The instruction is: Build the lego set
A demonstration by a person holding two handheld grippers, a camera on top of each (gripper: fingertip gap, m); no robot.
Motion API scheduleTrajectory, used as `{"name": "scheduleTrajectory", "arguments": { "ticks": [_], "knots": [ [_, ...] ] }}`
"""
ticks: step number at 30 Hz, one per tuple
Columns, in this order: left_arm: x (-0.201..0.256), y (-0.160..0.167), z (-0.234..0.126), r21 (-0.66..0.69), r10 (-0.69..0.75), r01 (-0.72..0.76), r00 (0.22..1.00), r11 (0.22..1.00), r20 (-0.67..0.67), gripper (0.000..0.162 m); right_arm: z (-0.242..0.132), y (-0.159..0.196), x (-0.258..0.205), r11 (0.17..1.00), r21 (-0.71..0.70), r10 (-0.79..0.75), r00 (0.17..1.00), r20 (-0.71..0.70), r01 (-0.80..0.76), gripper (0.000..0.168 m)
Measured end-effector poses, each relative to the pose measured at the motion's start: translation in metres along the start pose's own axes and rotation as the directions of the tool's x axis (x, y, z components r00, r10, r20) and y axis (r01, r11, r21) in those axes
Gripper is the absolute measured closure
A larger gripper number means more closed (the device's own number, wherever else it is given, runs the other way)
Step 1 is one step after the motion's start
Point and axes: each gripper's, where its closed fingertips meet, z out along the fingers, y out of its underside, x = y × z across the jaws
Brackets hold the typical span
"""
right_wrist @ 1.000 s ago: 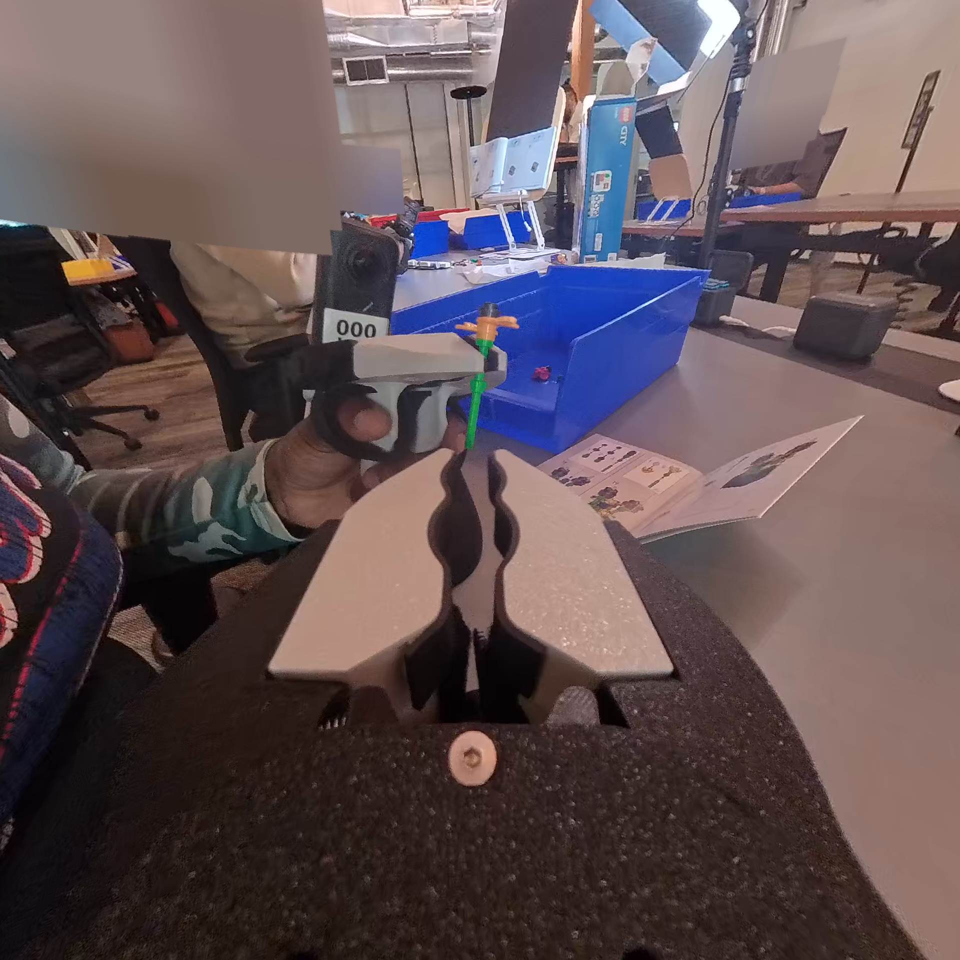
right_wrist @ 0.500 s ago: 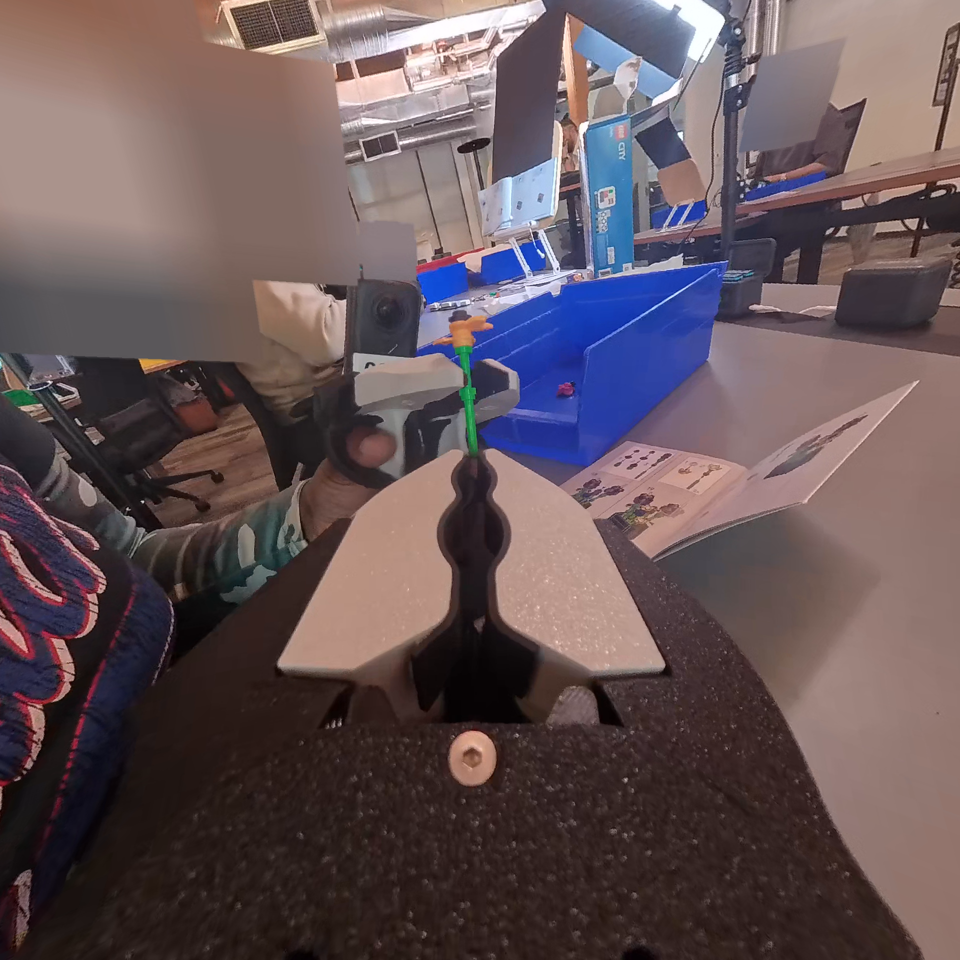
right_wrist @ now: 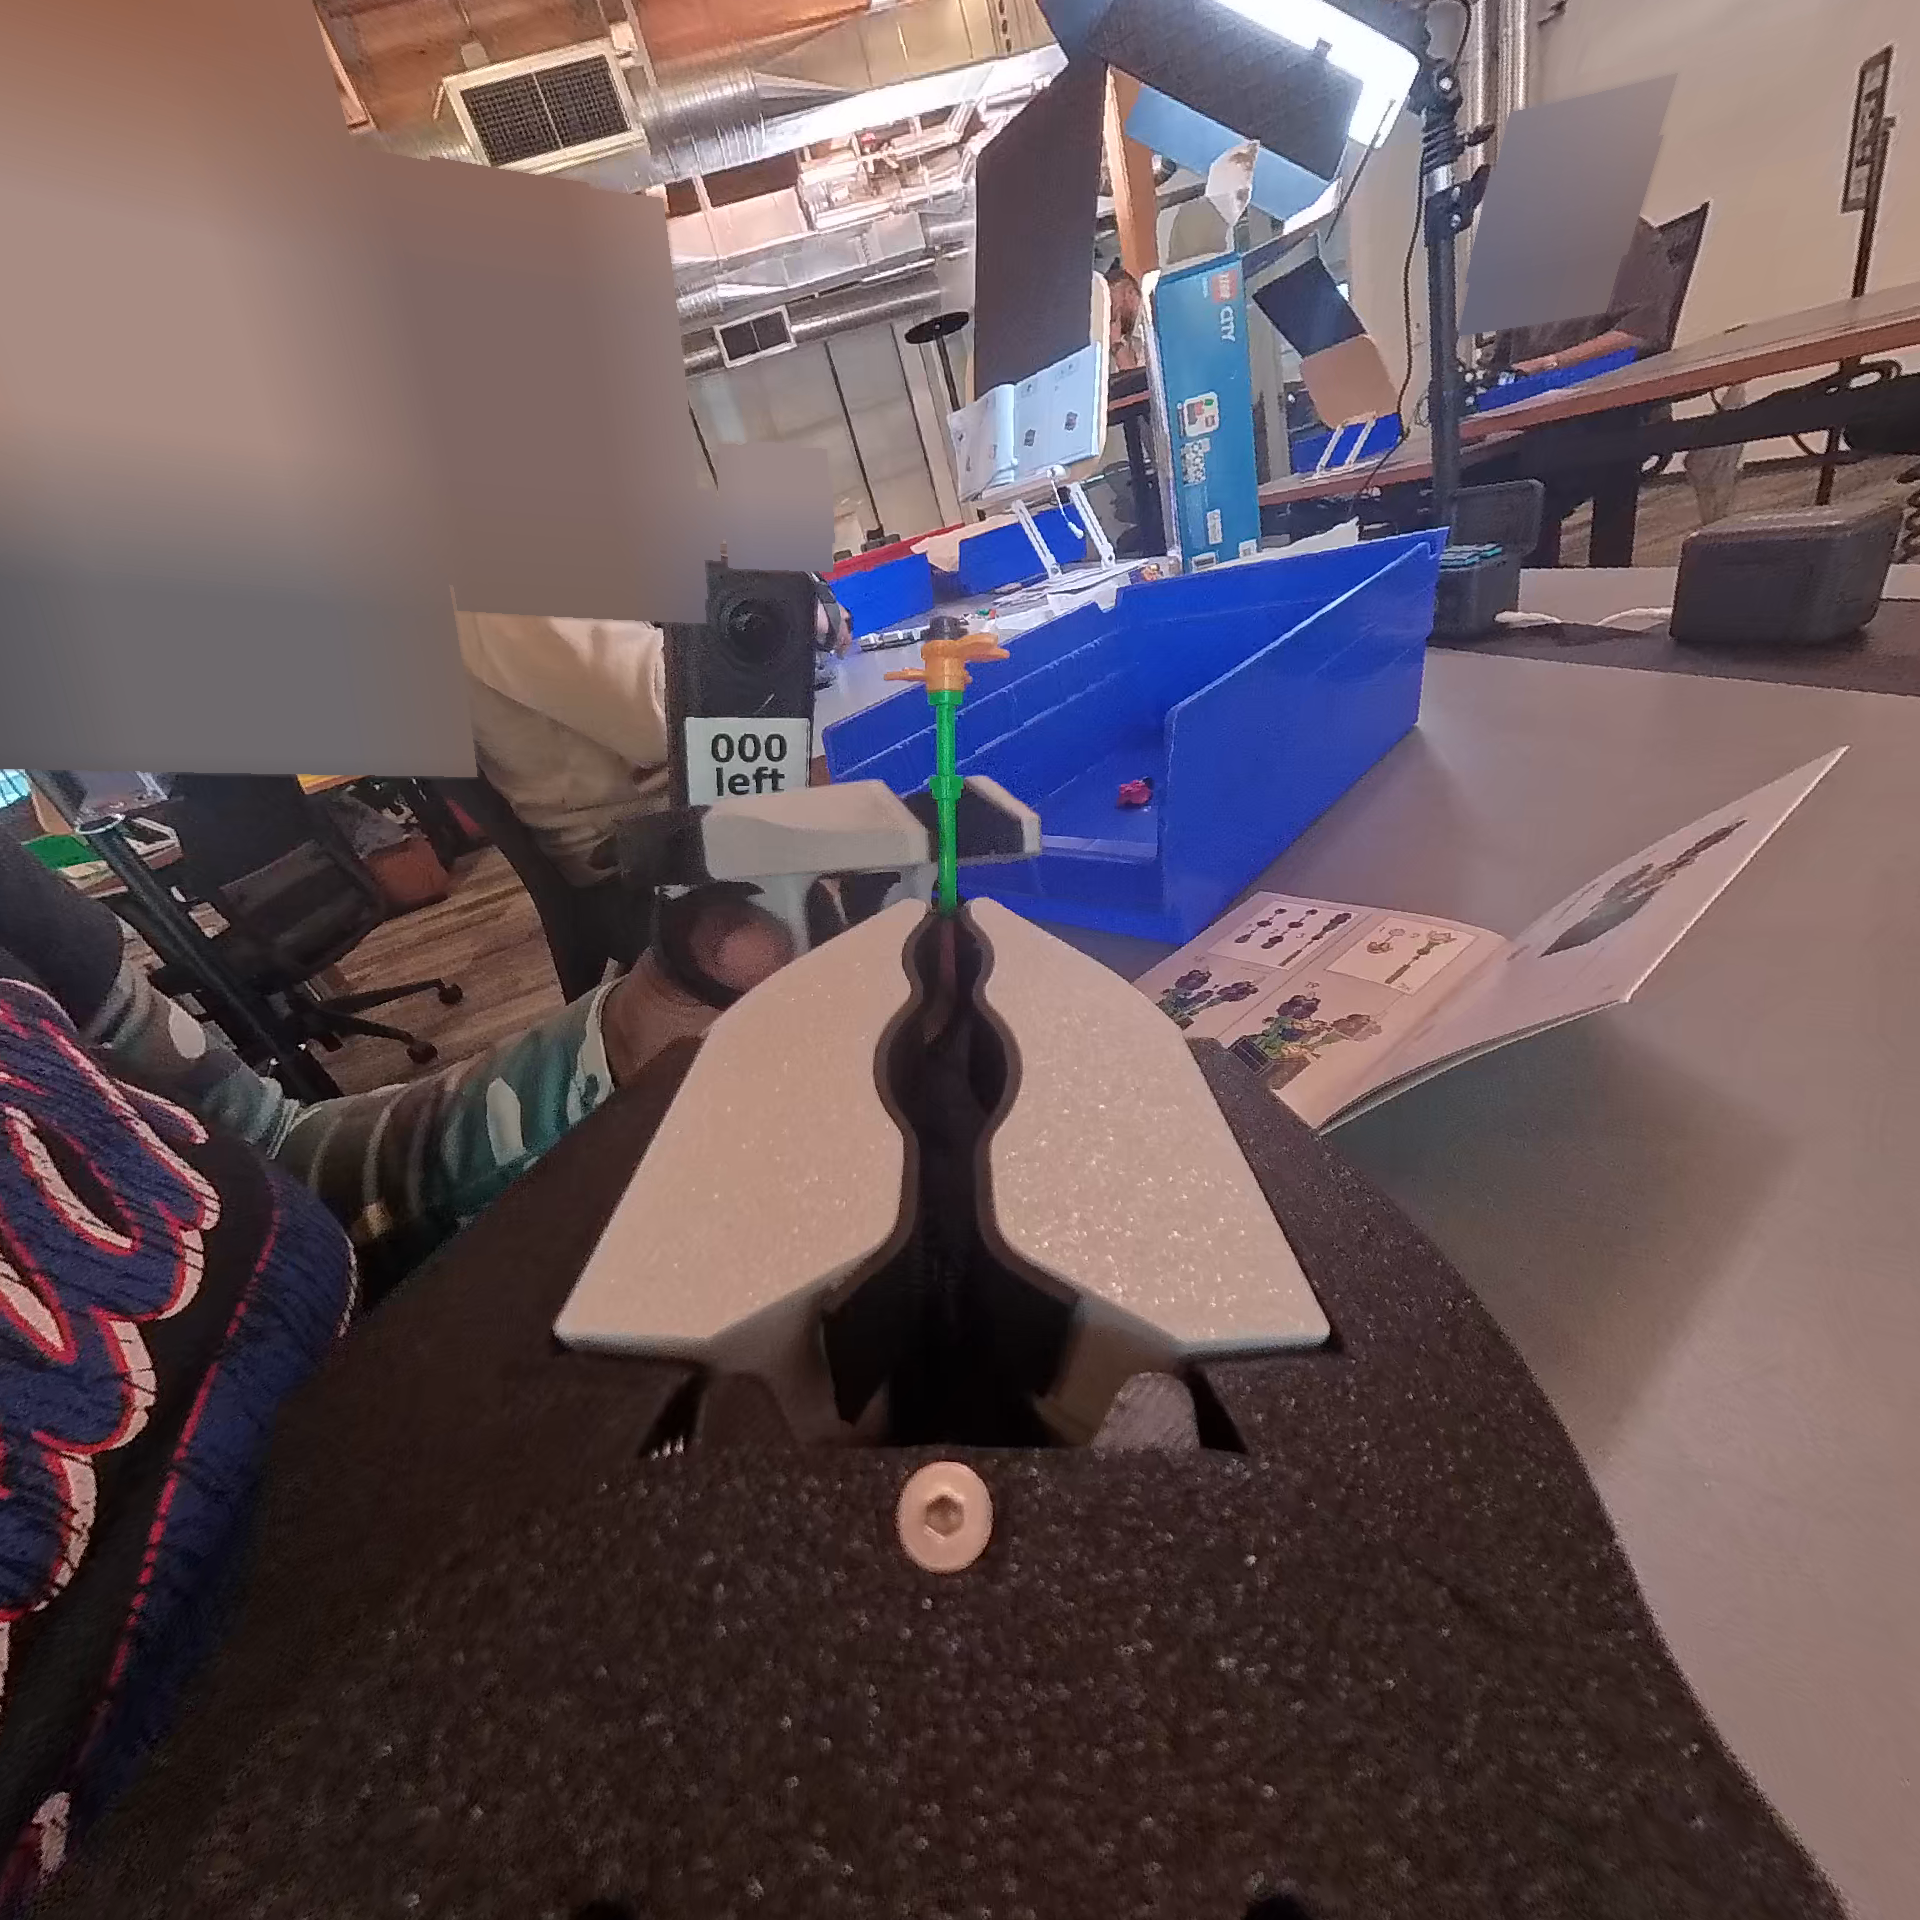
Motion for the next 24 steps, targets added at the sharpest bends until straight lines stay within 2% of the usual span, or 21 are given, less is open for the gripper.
{"name": "scheduleTrajectory", "arguments": {
  "ticks": [1,2,5,10,17,20,24],
  "knots": [
    [0.000,0.001,0.001,-0.007,0.008,-0.008,1.000,1.000,0.001,0.153,0.000,0.000,0.000,1.000,0.000,0.002,1.000,0.001,-0.002,0.165],
    [0.002,0.001,0.001,-0.007,0.016,-0.016,1.000,1.000,-0.005,0.159,0.000,0.001,-0.001,1.000,-0.003,0.002,1.000,0.000,-0.002,0.165],
    [0.001,0.003,0.001,-0.015,0.035,-0.035,0.999,0.999,0.016,0.159,-0.002,0.002,0.001,1.000,-0.028,0.001,1.000,-0.008,-0.002,0.165],
    [-0.015,0.005,-0.001,-0.080,0.151,-0.139,0.971,0.987,0.183,0.159,-0.016,-0.020,0.016,0.999,0.015,-0.050,0.992,-0.114,0.052,0.156],
    [-0.011,0.017,0.004,-0.165,0.210,-0.183,0.964,0.969,0.165,0.159,-0.001,-0.015,0.011,0.998,-0.016,-0.058,0.996,-0.074,0.057,0.155],
    [-0.009,0.023,0.007,-0.203,0.239,-0.206,0.959,0.957,0.153,0.159,0.001,-0.015,0.009,0.997,-0.027,-0.072,0.996,-0.057,0.071,0.164],
    [-0.009,0.027,0.009,-0.225,0.260,-0.223,0.954,0.948,0.148,0.159,-0.003,-0.012,0.010,0.990,-0.070,-0.124,0.991,-0.055,0.120,0.165]
  ]
}}
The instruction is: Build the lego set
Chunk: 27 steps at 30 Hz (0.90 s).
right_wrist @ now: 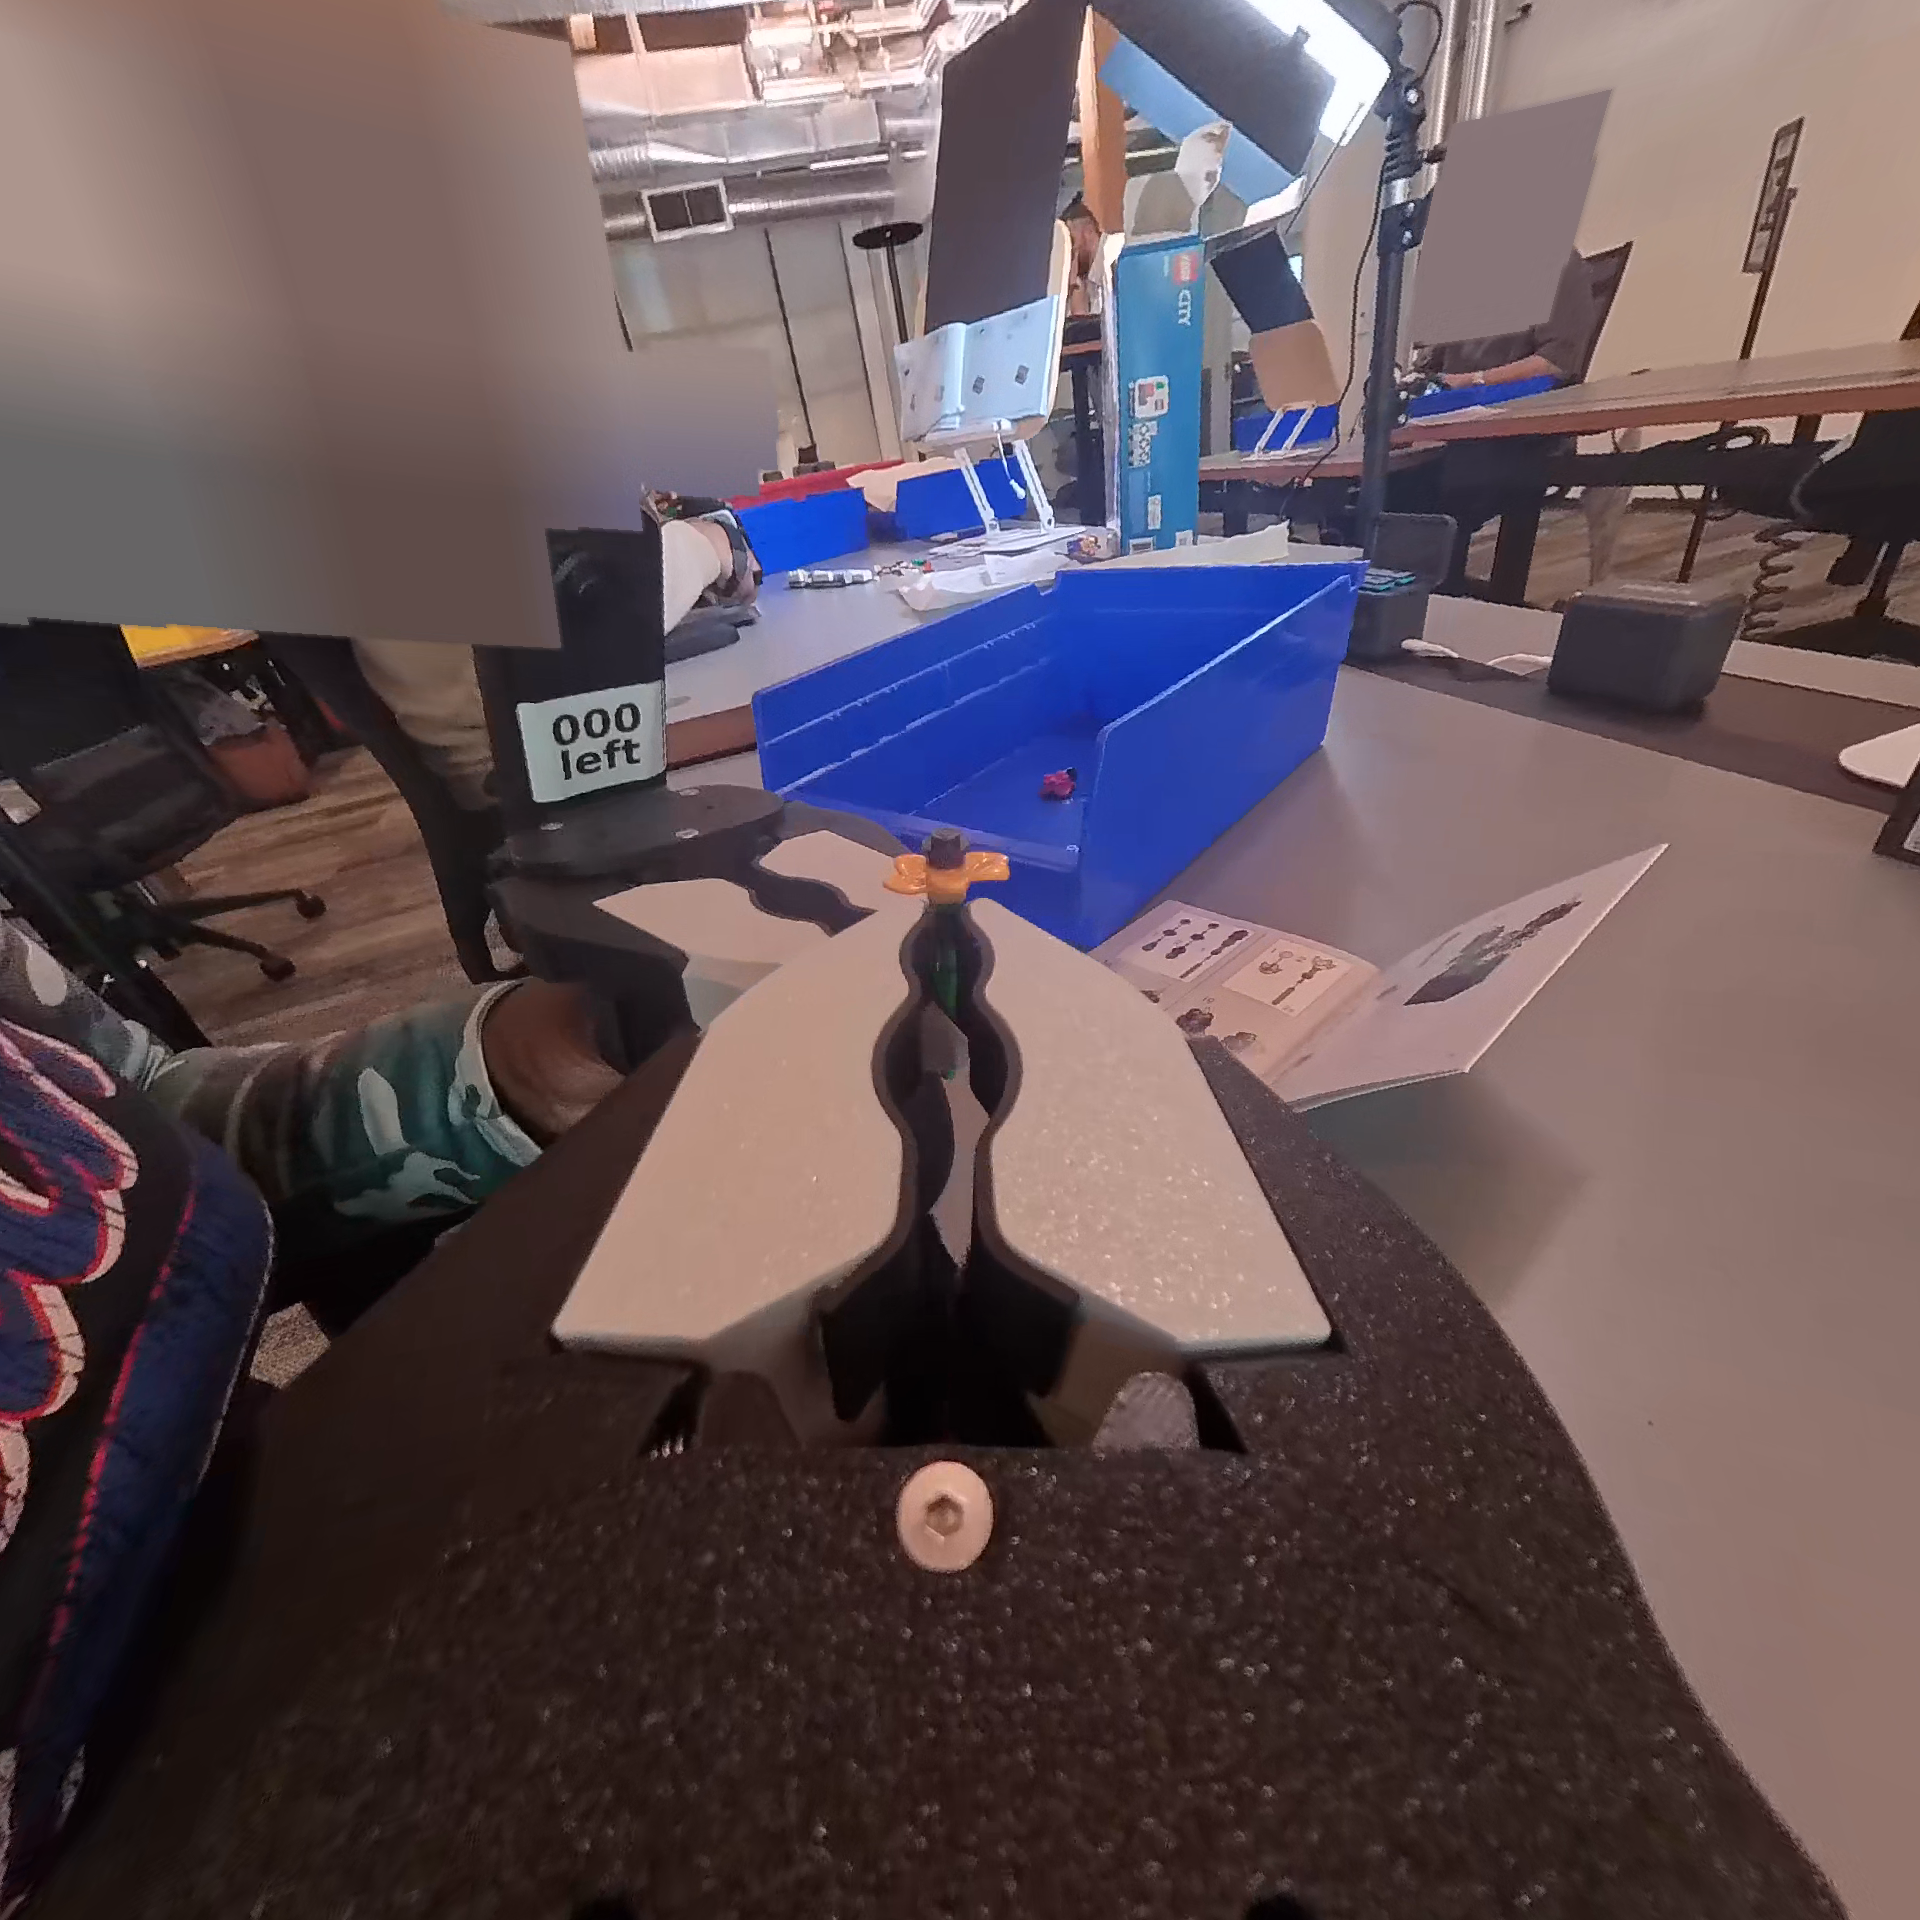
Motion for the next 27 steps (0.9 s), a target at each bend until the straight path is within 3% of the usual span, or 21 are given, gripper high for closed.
{"name": "scheduleTrajectory", "arguments": {
  "ticks": [18,27],
  "knots": [
    [0.003,0.011,0.003,-0.055,-0.001,-0.001,0.999,0.999,-0.035,0.159,-0.005,0.011,-0.002,0.993,-0.116,-0.020,0.986,0.165,0.039,0.166],
    [0.000,0.006,0.000,-0.018,-0.051,0.050,0.998,0.999,-0.047,0.151,-0.007,0.004,-0.001,0.996,-0.085,0.000,0.982,0.186,0.016,0.165]
  ]
}}
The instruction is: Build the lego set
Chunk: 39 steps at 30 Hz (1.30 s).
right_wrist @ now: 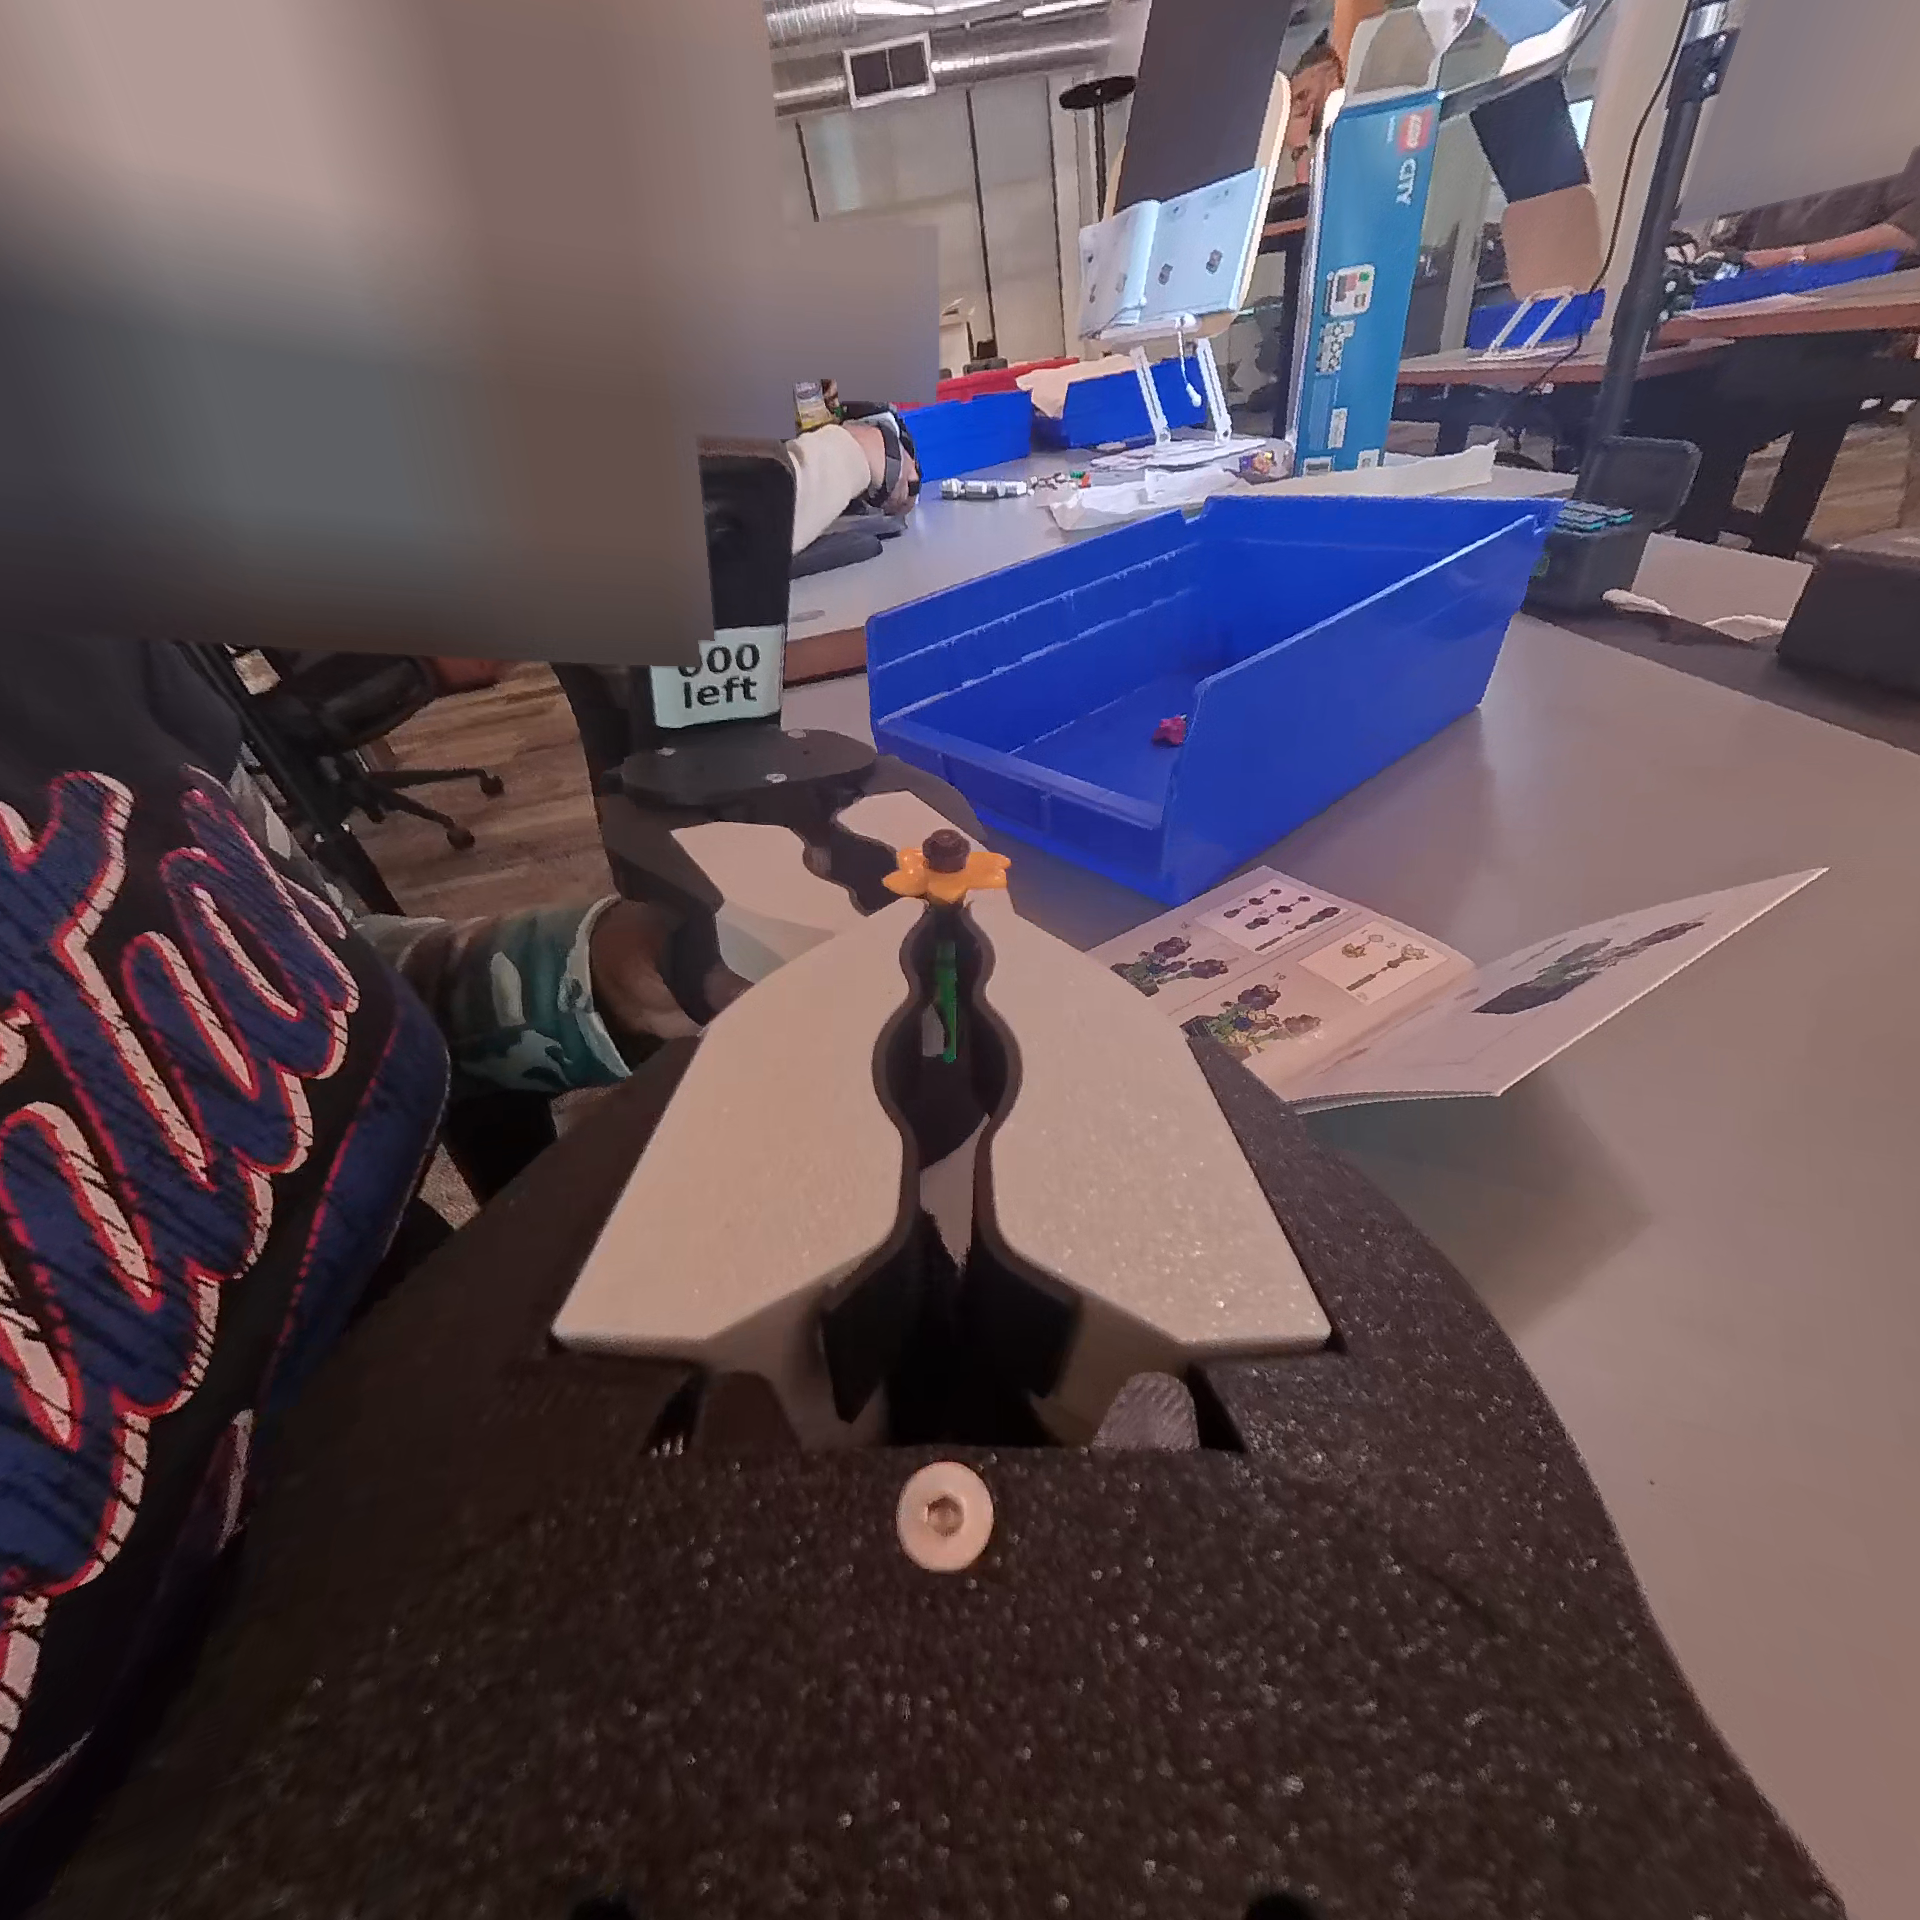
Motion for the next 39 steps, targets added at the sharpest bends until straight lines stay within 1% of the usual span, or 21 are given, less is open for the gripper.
{"name": "scheduleTrajectory", "arguments": {
  "ticks": [3,7,12,15,17,21,25,29,32,35,39],
  "knots": [
    [-0.004,-0.004,-0.003,0.032,-0.042,0.042,0.999,0.999,-0.001,0.141,-0.009,-0.010,0.009,0.999,0.041,0.014,1.000,-0.022,-0.013,0.165],
    [-0.005,-0.007,-0.006,0.062,-0.046,0.046,0.999,0.997,0.000,0.138,-0.027,-0.025,0.040,0.997,0.078,0.014,0.991,-0.136,-0.003,0.165],
    [0.001,-0.004,-0.004,0.041,0.026,-0.026,1.000,0.999,0.008,0.135,-0.057,-0.054,0.106,0.983,0.176,0.013,0.937,-0.348,0.051,0.165],
    [0.004,0.000,-0.001,0.009,0.069,-0.069,0.998,0.998,0.013,0.135,-0.065,-0.062,0.149,0.978,0.191,0.010,0.895,-0.447,0.084,0.165],
    [0.006,0.002,0.001,-0.004,0.087,-0.087,0.996,0.996,0.013,0.135,-0.068,-0.062,0.179,0.976,0.205,0.041,0.867,-0.496,0.071,0.165],
    [0.006,0.002,0.001,-0.006,0.081,-0.081,0.997,0.997,0.011,0.135,-0.071,-0.036,0.235,0.990,0.121,0.019,0.779,-0.627,0.073,0.165],
    [0.003,0.001,0.000,0.009,0.050,-0.050,0.999,0.999,0.006,0.135,-0.067,-0.019,0.258,0.995,0.084,0.017,0.730,-0.683,0.055,0.165],
    [0.003,-0.001,-0.001,0.021,0.037,-0.037,0.999,0.999,0.001,0.135,-0.068,-0.020,0.273,0.998,0.010,-0.033,0.699,-0.714,0.057,0.165],
    [0.003,-0.002,-0.002,0.029,0.034,-0.034,0.999,0.999,0.000,0.135,-0.069,-0.017,0.284,0.999,-0.049,-0.036,0.709,-0.704,0.002,0.165],
    [0.003,-0.002,-0.002,0.032,0.032,-0.032,0.999,0.999,-0.001,0.135,-0.070,-0.015,0.291,0.998,-0.053,-0.013,0.718,-0.696,-0.033,0.165],
    [0.003,-0.002,-0.002,0.029,0.032,-0.032,0.999,0.999,0.000,0.135,-0.068,-0.011,0.291,0.998,-0.048,-0.010,0.725,-0.688,-0.032,0.165]
  ]
}}
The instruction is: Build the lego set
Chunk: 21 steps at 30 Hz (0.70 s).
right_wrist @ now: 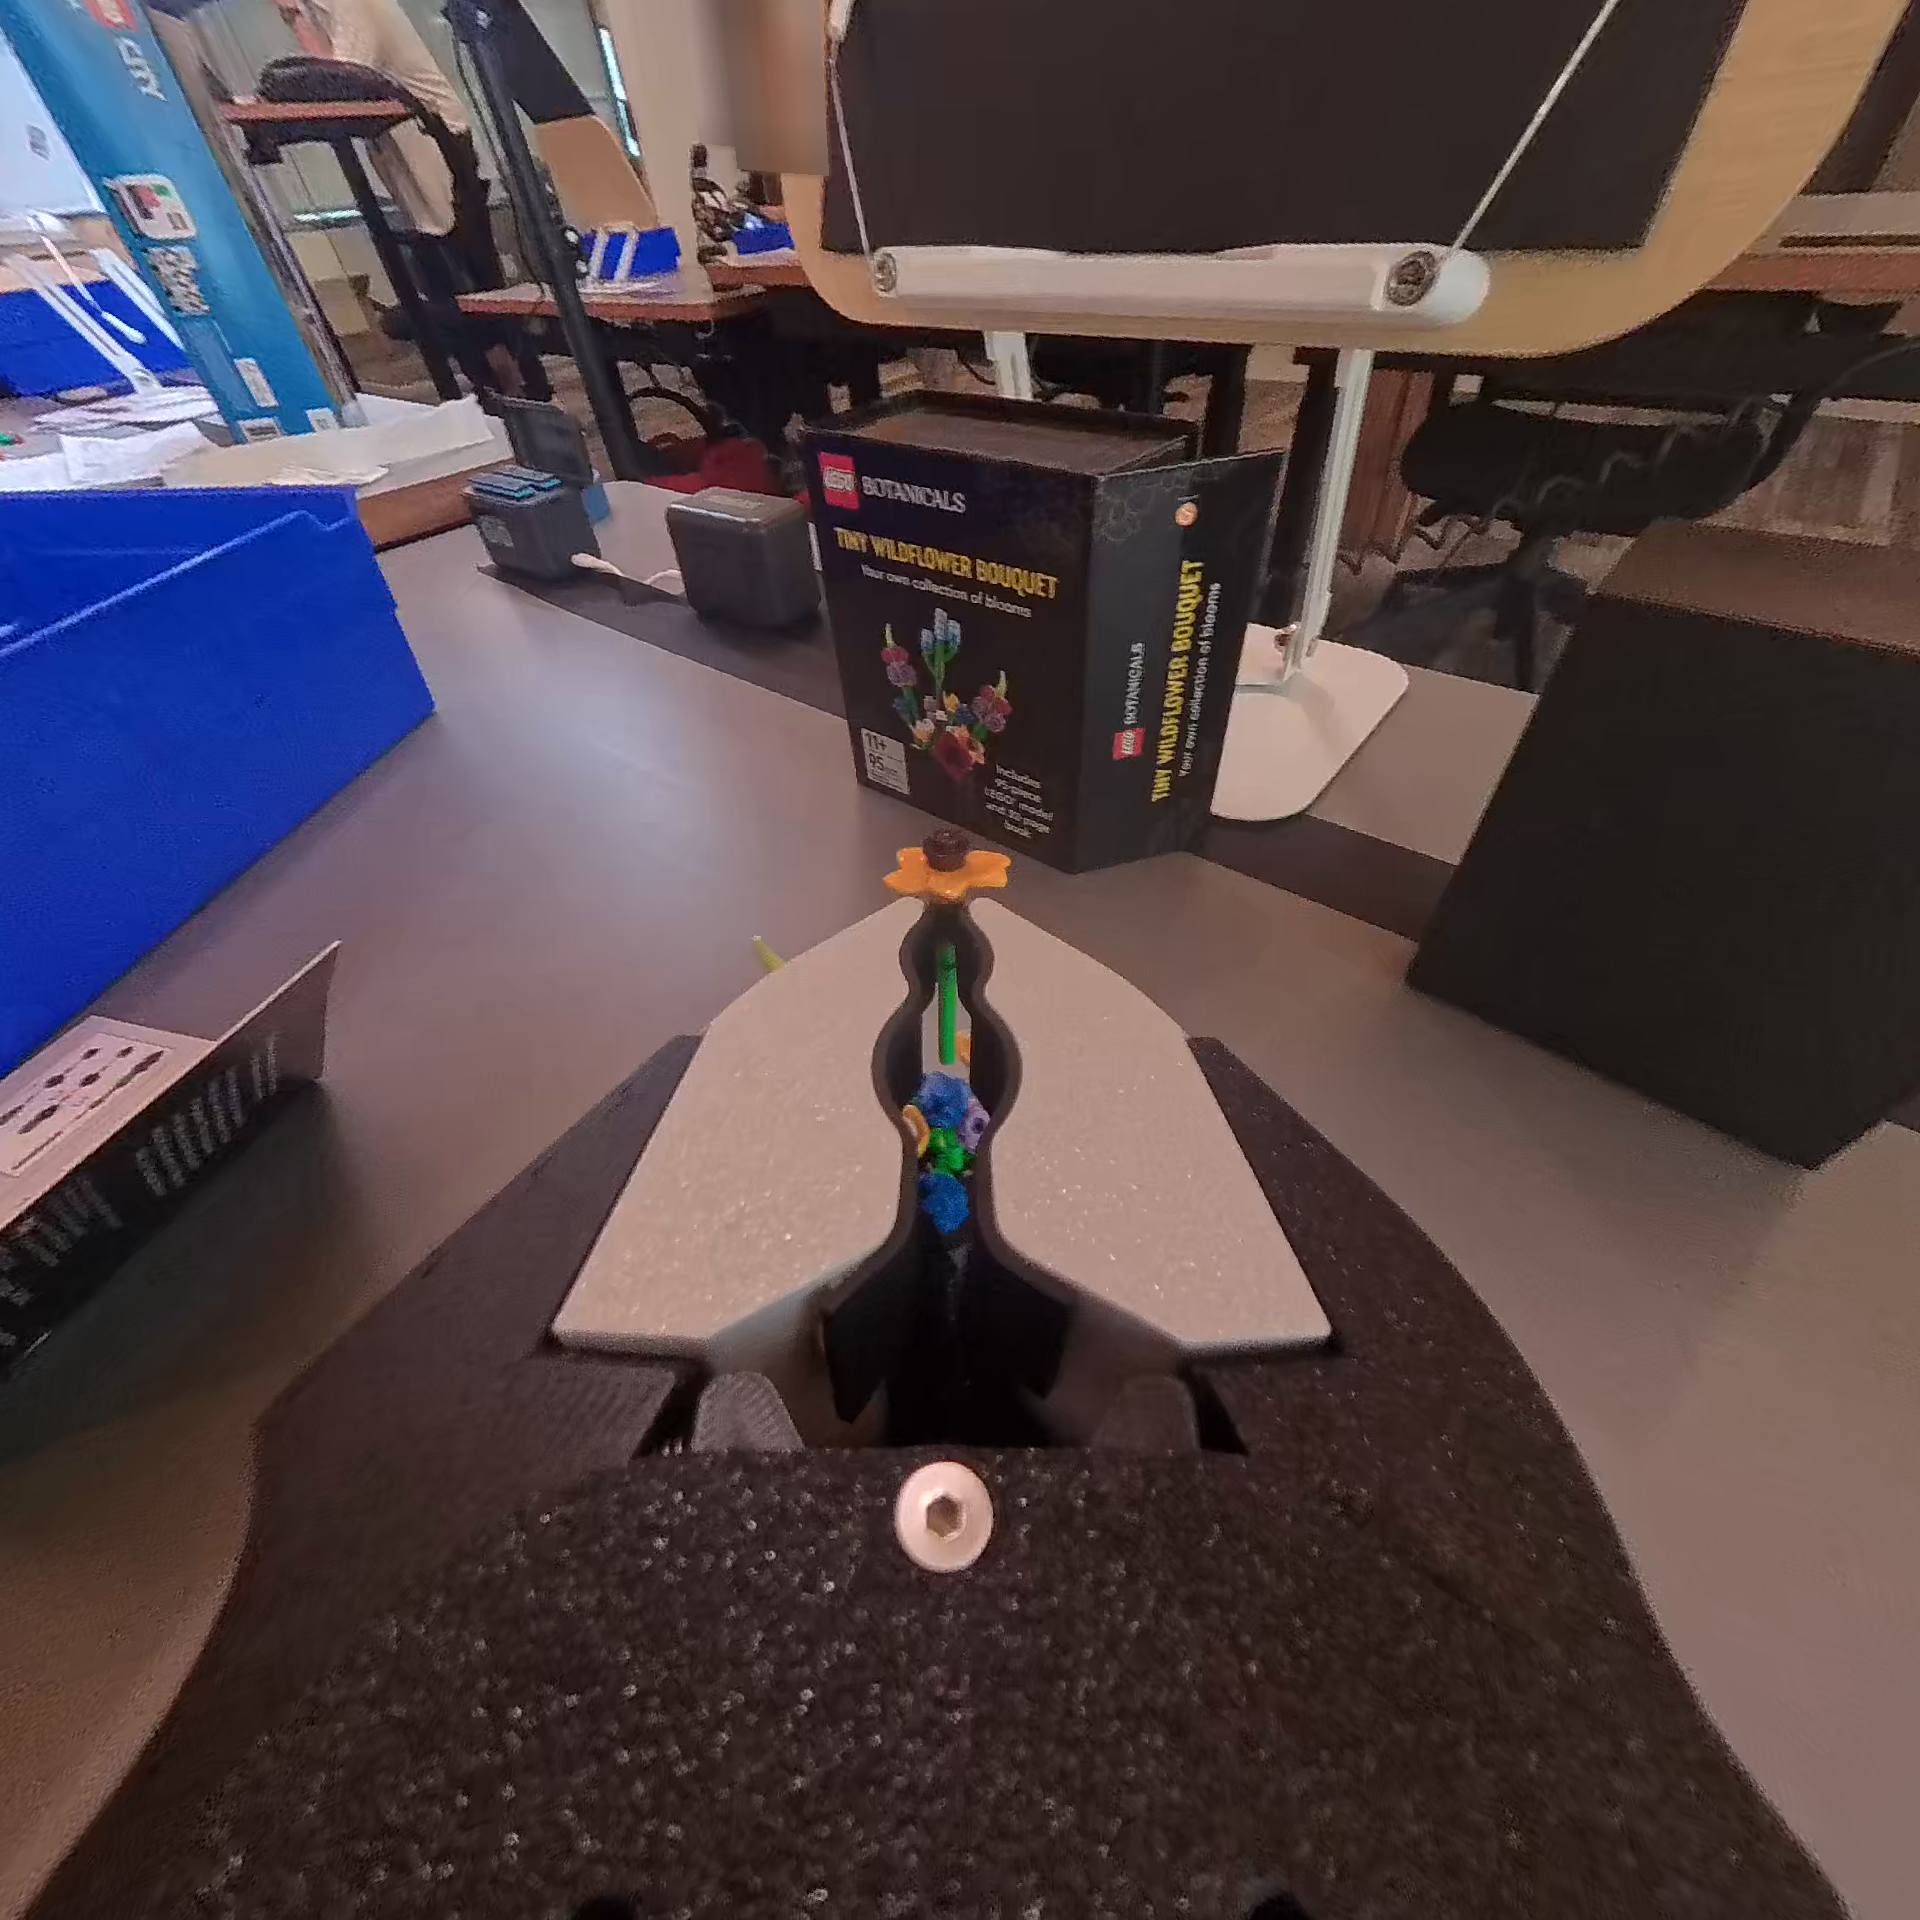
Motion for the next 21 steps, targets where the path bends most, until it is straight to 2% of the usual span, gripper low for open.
{"name": "scheduleTrajectory", "arguments": {
  "ticks": [3,5,8,11,16,21],
  "knots": [
    [-0.003,-0.002,-0.001,0.012,-0.011,0.011,1.000,1.000,0.020,0.135,-0.005,-0.015,-0.018,0.996,0.083,0.029,0.996,0.084,-0.036,0.165],
    [-0.012,-0.009,-0.003,0.043,-0.043,0.040,0.997,0.998,0.067,0.135,-0.018,-0.034,-0.045,0.977,0.149,0.120,0.970,0.212,-0.154,0.165],
    [-0.034,-0.027,-0.004,0.097,-0.008,-0.010,0.982,0.995,0.186,0.135,-0.051,-0.062,-0.098,0.898,0.187,0.281,0.848,0.448,-0.397,0.165],
    [-0.051,-0.043,0.005,0.031,0.137,-0.153,0.946,0.988,0.294,0.135,-0.082,-0.072,-0.145,0.839,0.166,0.346,0.743,0.573,-0.519,0.165],
    [-0.052,-0.054,0.029,-0.072,0.322,-0.316,0.889,0.946,0.327,0.138,-0.113,-0.064,-0.190,0.840,0.154,0.327,0.711,0.622,-0.521,0.165],
    [-0.045,-0.060,0.038,-0.076,0.407,-0.408,0.843,0.910,0.352,0.143,-0.127,-0.056,-0.205,0.878,0.170,0.263,0.749,0.608,-0.447,0.165]
  ]
}}
